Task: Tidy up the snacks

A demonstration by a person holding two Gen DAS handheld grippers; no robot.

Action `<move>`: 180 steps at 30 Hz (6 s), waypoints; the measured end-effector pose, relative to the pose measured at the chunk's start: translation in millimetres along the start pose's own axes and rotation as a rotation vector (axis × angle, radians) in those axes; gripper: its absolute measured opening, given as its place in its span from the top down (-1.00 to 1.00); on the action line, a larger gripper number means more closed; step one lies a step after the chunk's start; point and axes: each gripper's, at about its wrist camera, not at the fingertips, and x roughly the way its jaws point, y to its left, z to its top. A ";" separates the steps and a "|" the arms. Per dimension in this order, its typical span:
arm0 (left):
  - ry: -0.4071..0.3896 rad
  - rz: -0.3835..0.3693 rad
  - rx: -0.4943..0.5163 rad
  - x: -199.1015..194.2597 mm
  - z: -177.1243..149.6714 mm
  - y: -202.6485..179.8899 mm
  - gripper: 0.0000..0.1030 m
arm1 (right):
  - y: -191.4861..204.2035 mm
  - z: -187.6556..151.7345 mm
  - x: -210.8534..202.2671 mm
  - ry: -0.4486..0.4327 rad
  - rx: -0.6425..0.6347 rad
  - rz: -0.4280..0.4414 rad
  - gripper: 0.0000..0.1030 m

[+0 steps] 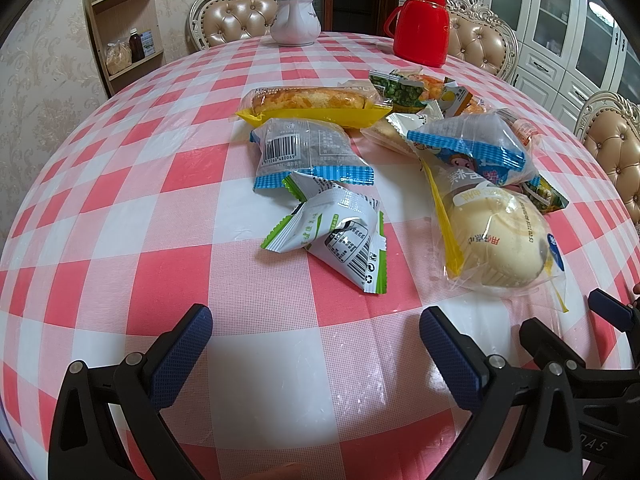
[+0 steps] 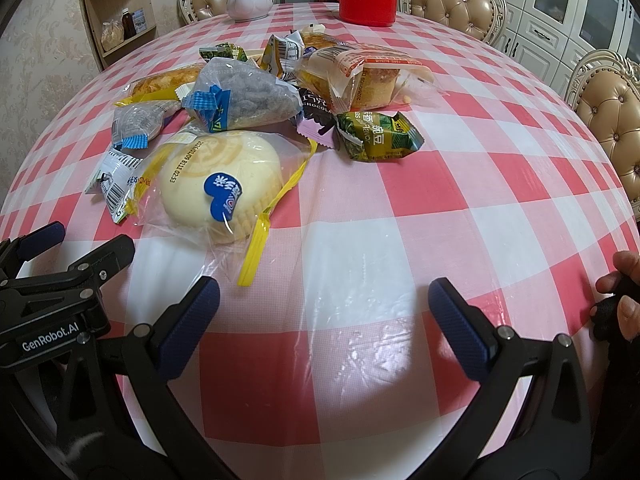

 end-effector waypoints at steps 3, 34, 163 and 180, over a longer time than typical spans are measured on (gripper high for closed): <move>0.000 0.000 0.000 0.0 0.0 0.0 -1.00 | 0.0 0.0 0.0 0.000 0.000 0.000 -1.00; 0.001 0.007 -0.005 -7.0 -8.6 1.7 -1.00 | 0.9 -0.4 0.3 0.000 0.000 0.000 -1.00; -0.258 -0.075 -0.021 -77.1 -35.3 -5.1 -0.03 | -35.0 -28.1 -45.4 -0.188 0.072 0.301 -0.43; -0.297 0.045 -0.149 -158.4 -129.5 87.1 -0.04 | 46.2 -66.0 -77.3 -0.162 -0.030 0.483 -0.44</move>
